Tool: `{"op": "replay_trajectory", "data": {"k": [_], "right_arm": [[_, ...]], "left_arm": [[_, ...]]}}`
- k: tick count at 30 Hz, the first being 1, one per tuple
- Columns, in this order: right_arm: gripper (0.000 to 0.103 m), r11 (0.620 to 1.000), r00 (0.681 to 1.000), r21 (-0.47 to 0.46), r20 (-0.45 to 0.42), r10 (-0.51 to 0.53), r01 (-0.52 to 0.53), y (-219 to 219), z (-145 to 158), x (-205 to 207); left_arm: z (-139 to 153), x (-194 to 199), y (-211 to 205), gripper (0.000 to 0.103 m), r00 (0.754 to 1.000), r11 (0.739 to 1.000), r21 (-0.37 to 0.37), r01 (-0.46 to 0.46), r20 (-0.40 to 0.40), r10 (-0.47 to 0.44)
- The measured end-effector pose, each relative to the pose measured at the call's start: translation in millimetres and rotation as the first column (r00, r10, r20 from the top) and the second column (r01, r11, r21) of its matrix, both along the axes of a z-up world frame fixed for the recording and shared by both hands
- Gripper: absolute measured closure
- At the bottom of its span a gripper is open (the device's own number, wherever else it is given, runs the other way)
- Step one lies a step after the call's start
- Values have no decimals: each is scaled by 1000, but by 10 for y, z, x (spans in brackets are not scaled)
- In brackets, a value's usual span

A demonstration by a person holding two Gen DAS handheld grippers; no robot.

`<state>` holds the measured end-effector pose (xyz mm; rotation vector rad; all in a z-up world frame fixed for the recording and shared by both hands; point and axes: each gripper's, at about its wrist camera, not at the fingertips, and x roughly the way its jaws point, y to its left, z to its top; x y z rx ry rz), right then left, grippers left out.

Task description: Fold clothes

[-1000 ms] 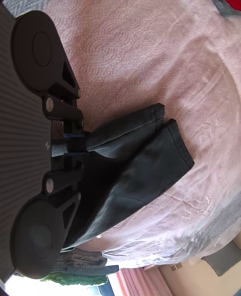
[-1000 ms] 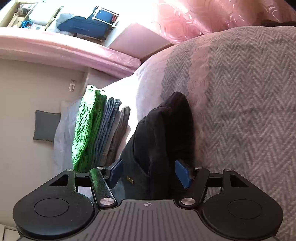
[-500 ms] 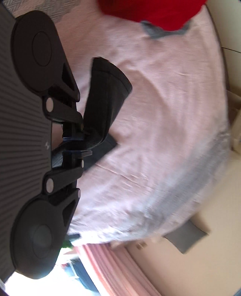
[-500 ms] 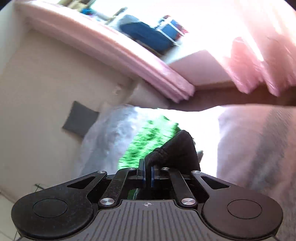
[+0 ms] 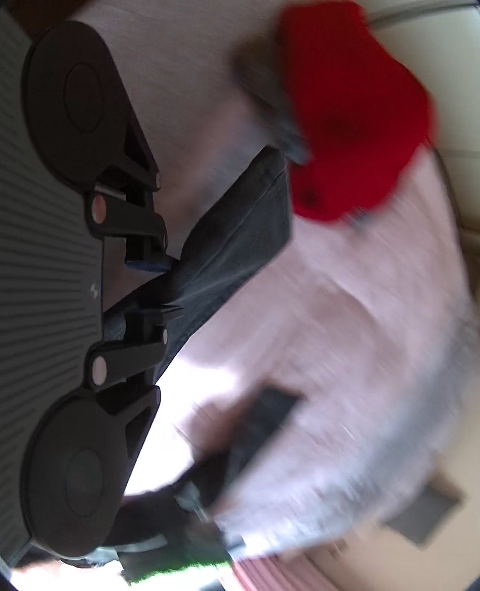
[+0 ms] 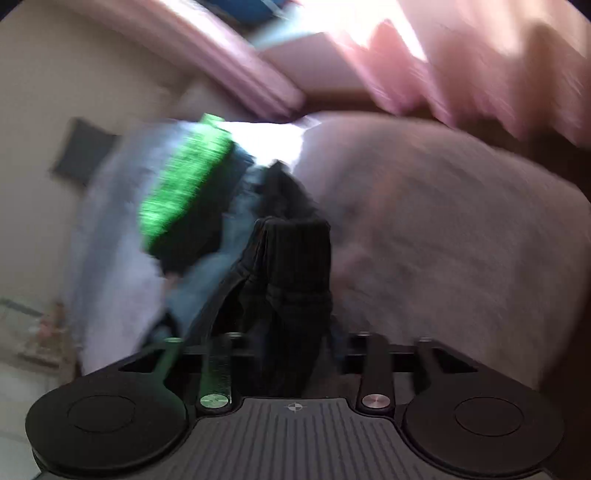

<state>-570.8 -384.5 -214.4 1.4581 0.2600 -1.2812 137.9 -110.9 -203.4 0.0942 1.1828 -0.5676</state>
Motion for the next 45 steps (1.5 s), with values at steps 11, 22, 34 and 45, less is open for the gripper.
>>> {"op": "replay_trajectory", "data": {"k": [11,22,34,45], "right_arm": [[44,992,993,36,27,-118,117,-48,-617,-334],[86,998,994,20,-85,-64,66,-172,-610,-123],[85,997,986,32,-153,-69,74,-205,-246,-370],[78,987,979,91,-167,-117,134,-175,-564,-325]], "left_arm": [[-409,77,474,61,980,980,33,-195,-33,196],[-780,224,403,103,968,965,71,-251,39,249],[-587,-68,708,60,973,975,-2,-224,-51,224],[-881,-85,334,95,972,972,-20,-233,-27,232]]}}
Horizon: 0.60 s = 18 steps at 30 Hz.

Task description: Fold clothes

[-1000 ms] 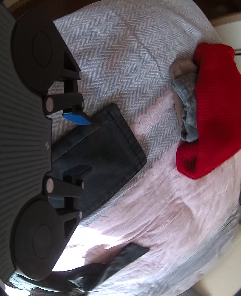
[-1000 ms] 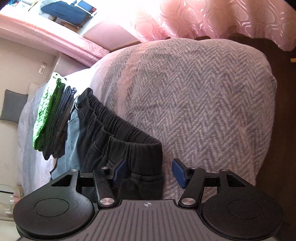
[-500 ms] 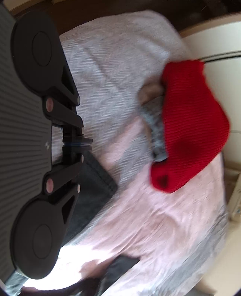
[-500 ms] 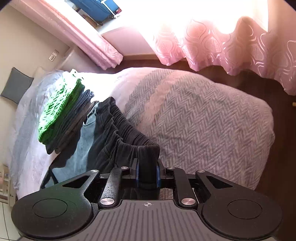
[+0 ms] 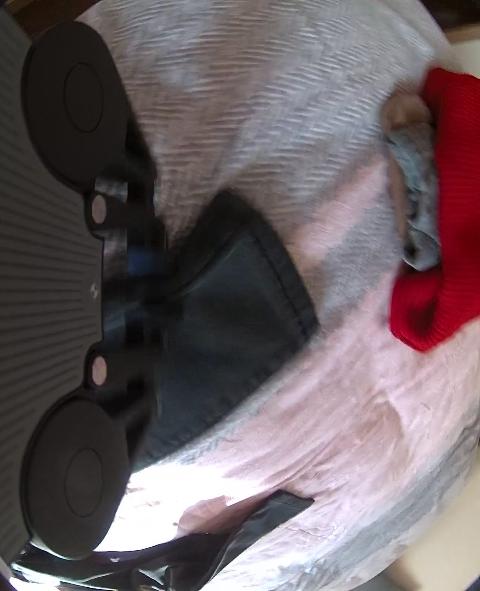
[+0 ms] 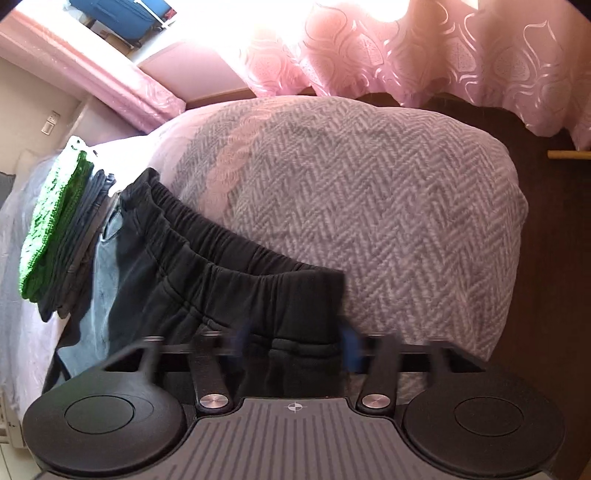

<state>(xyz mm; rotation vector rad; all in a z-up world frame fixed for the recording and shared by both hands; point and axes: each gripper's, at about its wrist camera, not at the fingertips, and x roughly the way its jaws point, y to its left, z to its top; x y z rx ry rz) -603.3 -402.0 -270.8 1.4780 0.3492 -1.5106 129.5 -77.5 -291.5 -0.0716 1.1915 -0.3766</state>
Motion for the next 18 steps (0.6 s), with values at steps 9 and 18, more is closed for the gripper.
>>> {"op": "replay_trajectory", "data": {"k": [9,18], "right_arm": [[72,993,991,55,-74,112,-108,-81,126,78],[22,998,941,-24,-335,46,-57,-201,581,75]], "left_arm": [[393,-242,410,79,996,974,208,87,13,-92],[706,-38,-402,57,913,928,316,197,285,-291]]}}
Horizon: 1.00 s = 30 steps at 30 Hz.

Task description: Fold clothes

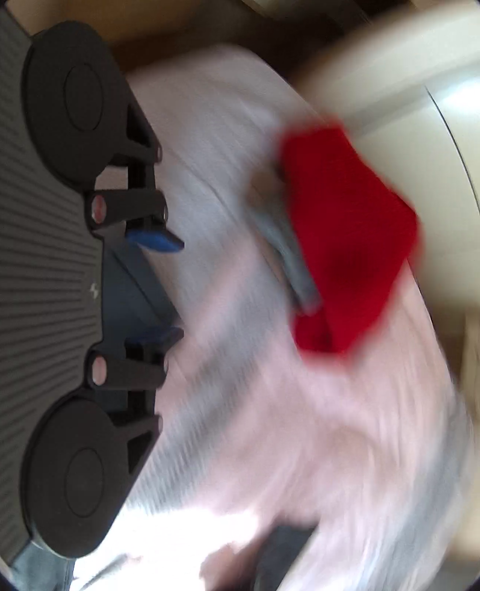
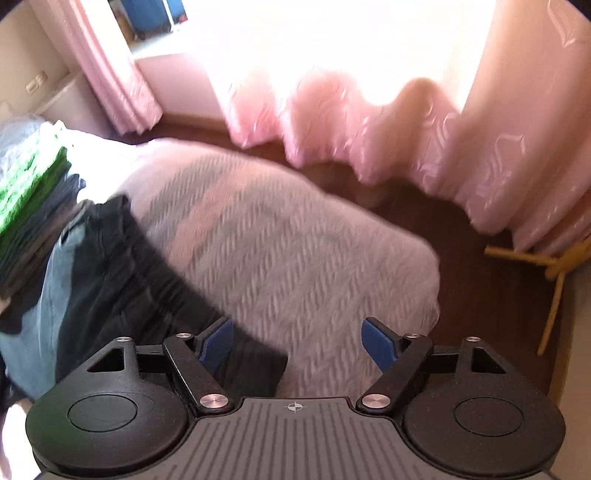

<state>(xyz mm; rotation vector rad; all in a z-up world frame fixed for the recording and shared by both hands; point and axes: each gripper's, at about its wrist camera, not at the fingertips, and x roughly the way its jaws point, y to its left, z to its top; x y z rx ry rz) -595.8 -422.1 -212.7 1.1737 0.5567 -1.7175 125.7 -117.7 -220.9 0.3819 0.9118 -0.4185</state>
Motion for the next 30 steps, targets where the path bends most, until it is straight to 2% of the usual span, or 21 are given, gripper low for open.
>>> {"op": "replay_trajectory", "data": {"k": [1,2,3,4,6,7,8,9,12,14,15,16,17,18,19,21,23,27,28,30], "right_arm": [[22,1000,1000,-15,14,-19,19,-38,6,2],[22,999,998,-24,40,-39,40,-79,-6,15],[22,998,997,-29,67,-49,51,-117,-24,49],[22,998,995,-30,89,-50,52,-152,-44,100],[22,998,991,-31,124,-47,51,-222,-84,207],[22,999,991,-29,125,-37,41,-252,-105,270],[22,999,992,-26,125,-30,33,-275,-125,333],[22,999,991,-22,128,-29,32,-292,-148,388],[22,999,988,-13,143,-49,52,-306,-209,482],[22,997,985,-3,154,-73,75,-305,-248,510],[22,996,984,4,157,-88,89,-301,-271,525],[22,995,982,11,159,-103,103,-298,-293,541],[22,993,980,16,162,-117,116,-295,-312,555],[22,992,978,19,165,-128,127,-294,-324,569],[22,990,977,19,165,-138,136,-298,-332,584],[22,990,976,12,163,-144,144,-327,-340,625],[22,989,976,3,158,-147,149,-381,-349,679],[22,987,972,-10,175,-154,159,-554,-384,826],[22,988,972,-14,184,-149,154,-604,-388,872],[22,991,973,-28,198,-120,128,-700,-382,979]], "left_arm": [[-49,-23,-300,55,992,992,29,125,10,-125],[-109,-69,-621,51,966,965,66,255,20,-257],[-190,-161,-948,50,918,915,111,387,47,-394],[-282,-275,-1251,50,848,848,161,506,87,-522],[-485,-493,-1789,49,677,695,262,670,169,-716],[-587,-567,-2023,49,600,631,303,714,198,-775],[-683,-615,-2245,49,535,578,332,745,221,-816],[-776,-626,-2445,48,484,539,354,764,238,-842],[-1080,-590,-2964,46,357,439,425,791,262,-897],[-1315,-528,-3179,47,282,373,507,777,250,-926],[-1417,-495,-3258,63,244,336,549,766,234,-941],[-1453,-453,-3286,77,223,310,572,759,218,-950],[-1434,-402,-3278,96,219,302,576,759,211,-953],[-1415,-351,-3270,98,216,295,580,759,203,-955],[-1321,-288,-3229,98,232,307,558,771,203,-951],[-844,-112,-3075,98,326,385,451,805,205,-923],[-194,111,-2960,98,430,467,311,828,184,-884],[1047,604,-2970,98,619,622,35,782,75,-782],[1273,739,-3044,98,659,658,-22,753,29,-752],[1487,997,-3306,94,709,711,-95,697,-62,-703]]}}
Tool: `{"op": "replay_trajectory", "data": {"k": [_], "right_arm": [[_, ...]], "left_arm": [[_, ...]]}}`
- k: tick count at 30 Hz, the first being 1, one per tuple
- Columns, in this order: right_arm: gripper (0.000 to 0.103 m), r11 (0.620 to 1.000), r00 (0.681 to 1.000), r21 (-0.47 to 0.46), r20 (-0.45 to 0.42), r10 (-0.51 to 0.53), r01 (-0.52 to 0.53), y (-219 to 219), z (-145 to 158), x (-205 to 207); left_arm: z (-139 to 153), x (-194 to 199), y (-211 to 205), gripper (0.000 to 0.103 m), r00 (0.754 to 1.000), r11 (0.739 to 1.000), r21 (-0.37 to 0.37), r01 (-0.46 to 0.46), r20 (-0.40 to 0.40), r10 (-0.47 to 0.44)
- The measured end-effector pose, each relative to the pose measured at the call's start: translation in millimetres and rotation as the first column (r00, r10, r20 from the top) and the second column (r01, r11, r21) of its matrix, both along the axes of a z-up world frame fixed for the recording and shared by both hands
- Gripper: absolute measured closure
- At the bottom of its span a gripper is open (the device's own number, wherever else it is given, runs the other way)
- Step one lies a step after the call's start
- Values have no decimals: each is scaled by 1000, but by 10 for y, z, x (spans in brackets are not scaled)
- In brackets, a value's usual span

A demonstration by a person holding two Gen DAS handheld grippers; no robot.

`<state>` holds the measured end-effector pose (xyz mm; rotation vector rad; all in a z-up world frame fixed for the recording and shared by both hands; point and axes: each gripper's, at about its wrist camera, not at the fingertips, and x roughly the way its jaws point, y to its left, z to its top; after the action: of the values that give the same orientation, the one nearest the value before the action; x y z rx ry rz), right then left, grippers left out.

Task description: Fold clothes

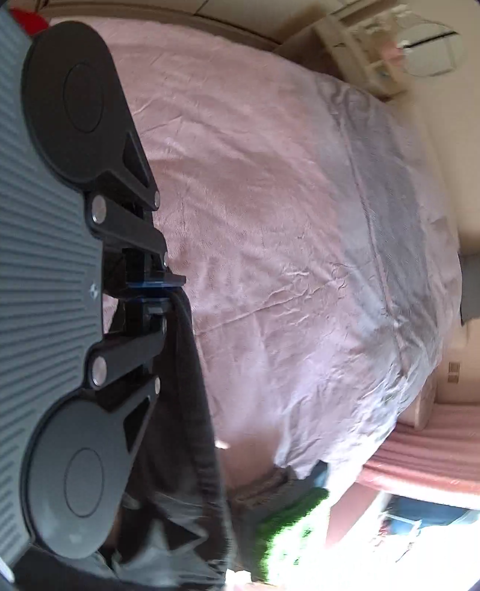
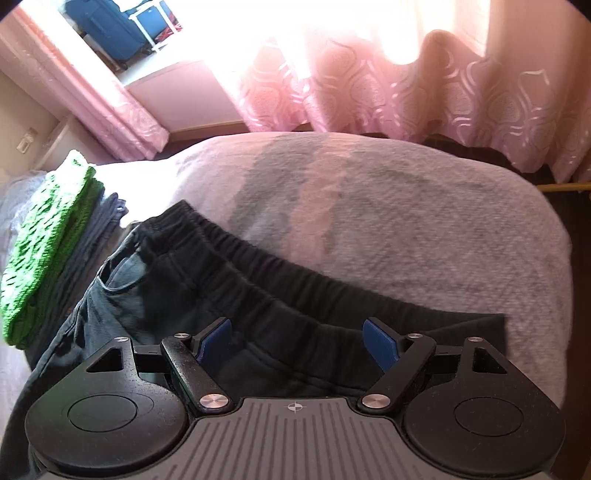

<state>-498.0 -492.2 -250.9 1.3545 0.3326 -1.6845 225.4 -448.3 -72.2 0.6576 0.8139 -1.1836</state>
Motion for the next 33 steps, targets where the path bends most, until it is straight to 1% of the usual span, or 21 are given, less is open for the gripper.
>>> {"op": "replay_trajectory", "data": {"k": [1,2,3,5,7,9,11,13,14,15,17,19,20,21,22,23,25,28,30,32,33], "right_arm": [[22,1000,1000,-9,-6,20,-20,-46,4,59],[22,999,999,-17,-15,37,-38,-88,4,115],[22,999,999,-19,-26,47,-48,-125,-6,165],[22,998,998,-14,-25,60,-61,-189,-58,249],[22,997,997,-3,-9,76,-76,-223,-110,311],[22,995,995,-4,-6,102,-102,-222,-113,355],[22,991,990,-5,-30,134,-135,-192,-108,362],[22,991,989,10,-55,137,-137,-155,-135,338],[22,992,991,14,-59,124,-124,-132,-163,319],[22,994,992,21,-59,108,-107,-110,-192,302],[22,997,997,35,-41,71,-70,-83,-247,280],[22,997,997,36,-32,72,-71,-78,-262,315],[22,996,996,37,-40,85,-83,-86,-261,348],[22,995,994,38,-49,98,-96,-95,-257,379],[22,993,992,36,-55,112,-110,-104,-251,404],[22,993,991,33,-57,119,-118,-107,-241,420],[22,992,990,27,-58,126,-125,-102,-214,433],[22,991,989,-1,-67,130,-130,-40,-146,398],[22,990,987,-7,-76,141,-142,-3,-132,380],[22,988,985,-8,-78,155,-156,30,-146,370],[22,986,984,-9,-73,164,-166,44,-160,371]], "left_arm": [[-29,133,-174,91,999,999,23,-37,-37,37],[-183,275,-378,81,995,995,60,-78,-55,82],[-337,417,-582,66,989,988,97,-119,-71,126],[-846,713,-844,61,963,963,155,-222,-118,242],[-1389,962,-939,62,912,923,203,-328,-185,365],[-1787,1031,-649,62,818,873,237,-427,-310,484],[-2156,1062,-342,62,697,818,274,-506,-428,575],[-2390,971,-29,62,580,777,270,-569,-538,612],[-2471,943,73,62,531,755,255,-604,-577,620],[-2527,938,134,61,496,731,231,-643,-601,626],[-2611,958,159,61,459,686,165,-709,-630,626],[-2690,948,53,62,474,685,126,-718,-632,613],[-2718,917,-31,68,512,704,123,-700,-601,614],[-2721,874,-121,95,571,729,114,-675,-545,614],[-2712,821,-191,96,630,758,97,-645,-493,600],[-2651,757,-192,99,676,780,61,-623,-461,575],[-2409,631,-70,100,739,802,-47,-596,-424,524],[-1971,436,246,99,845,833,-229,-504,-332,420],[-1937,386,384,97,879,852,-250,-460,-259,399],[-2194,387,389,95,896,878,-195,-437,-181,405],[-2387,384,355,90,900,891,-144,-431,-132,414]]}}
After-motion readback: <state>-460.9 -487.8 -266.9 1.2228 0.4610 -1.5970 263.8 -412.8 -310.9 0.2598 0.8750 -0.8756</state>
